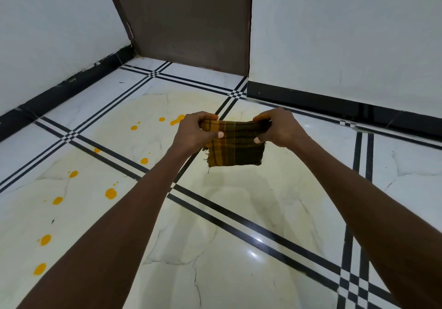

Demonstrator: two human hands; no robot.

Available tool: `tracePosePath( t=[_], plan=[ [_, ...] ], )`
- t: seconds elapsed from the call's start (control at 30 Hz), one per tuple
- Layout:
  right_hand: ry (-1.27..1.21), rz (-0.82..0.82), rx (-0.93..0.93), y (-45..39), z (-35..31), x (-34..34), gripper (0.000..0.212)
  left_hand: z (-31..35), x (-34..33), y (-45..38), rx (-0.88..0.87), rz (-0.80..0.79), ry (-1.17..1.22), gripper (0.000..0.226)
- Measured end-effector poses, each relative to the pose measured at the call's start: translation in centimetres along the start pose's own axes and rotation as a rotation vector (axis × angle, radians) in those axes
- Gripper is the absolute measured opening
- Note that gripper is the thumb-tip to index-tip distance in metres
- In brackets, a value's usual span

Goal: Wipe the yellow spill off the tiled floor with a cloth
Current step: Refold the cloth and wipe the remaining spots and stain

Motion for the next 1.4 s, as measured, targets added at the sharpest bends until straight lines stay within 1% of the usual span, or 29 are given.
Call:
tracePosePath(
  t=[0.13, 0.27, 0.37, 0.43, 0.47, 0.5, 0.6, 0.63, 0.67, 0.77, 0.87, 0.97, 1.03, 1.1, 1.17, 1.23, 1.3, 1.4],
  plan=[
    [0.078, 0.050, 0.031, 0.0, 0.5, -0.7, 0.045, -0.1, -0.6, -0.2, -0.033, -0.002, -0.191, 0.052],
    [0.132, 0.047, 0.039, -0.3, 1.1, -1.5, 0.028, -0.5, -1.1, -0.2, -0.056, 0.014, -0.303, 0.038],
    [0.145, 0.046, 0.059, -0.3, 1.6, -1.8, 0.027, -1.4, -1.0, -0.3, -0.039, 0.015, -0.330, 0.023],
    [0.132, 0.034, 0.082, -0.3, 2.0, -1.8, 0.029, -1.7, -0.6, -0.1, -0.035, 0.022, -0.326, 0.021],
    [0.068, 0.019, 0.087, -0.3, 2.3, -1.7, 0.030, -1.7, -0.4, 0.0, -0.025, 0.023, -0.283, 0.022],
    [-0.077, -0.009, 0.066, -0.1, 2.6, -1.6, 0.031, -1.6, -0.1, 0.1, -0.012, 0.028, -0.205, 0.024],
    [-0.770, -0.106, -0.051, 0.8, 3.0, -2.0, 0.027, -0.8, 0.6, 0.8, 0.067, 0.011, 0.135, 0.028],
    [-0.915, -0.134, -0.076, 1.0, 3.1, -2.3, 0.027, -0.5, 0.6, 0.9, 0.067, -0.009, 0.208, 0.030],
    [-1.003, -0.159, -0.099, 1.1, 3.2, -3.0, 0.029, -0.5, 0.3, 0.9, 0.064, -0.025, 0.244, 0.032],
    [-1.074, -0.187, -0.188, 1.4, 3.2, -5.3, 0.035, -1.2, -1.1, 1.0, 0.127, -0.031, 0.280, 0.036],
    [-1.092, -0.149, -0.308, 1.9, 3.4, -6.8, 0.034, -2.6, -2.8, 1.5, 0.270, -0.037, 0.287, 0.040],
    [-1.161, -0.204, -0.425, 2.3, 3.3, -7.5, 0.036, -3.3, -3.2, 1.5, 0.454, 0.034, 0.400, 0.036],
    [-1.260, -0.253, -0.443, 2.7, 2.7, -7.7, 0.038, -3.2, -3.0, 1.7, 0.538, 0.052, 0.531, 0.037],
    [-1.359, -0.276, -0.423, 2.8, 1.9, -7.5, 0.034, -2.9, -2.1, 1.8, 0.546, 0.064, 0.633, 0.036],
    [-1.442, -0.282, -0.425, 3.1, 0.4, -7.1, 0.030, -2.1, -0.4, 2.0, 0.527, 0.093, 0.647, 0.028],
    [-1.495, -0.287, -0.434, 3.5, -2.0, -6.3, 0.033, -0.6, 1.6, 2.5, 0.528, 0.118, 0.662, 0.023],
    [-1.531, -0.312, -0.450, 4.1, -5.0, -4.9, 0.032, 1.8, 3.8, 3.2, 0.541, 0.132, 0.658, 0.023],
    [-1.547, -0.358, -0.470, 5.2, -10.0, -2.2, 0.031, 5.9, 7.9, 4.0, 0.567, 0.159, 0.629, 0.030]
  ],
)
Point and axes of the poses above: each hand's wrist, its own y-axis away from the middle knuckle, its own x-axis out of the back of the hand, z = x × y, the point moved 3 cm from there along -y, towards the middle knuckle, and after that the axes turned 1 degree about -y, right-handed, at the moved point
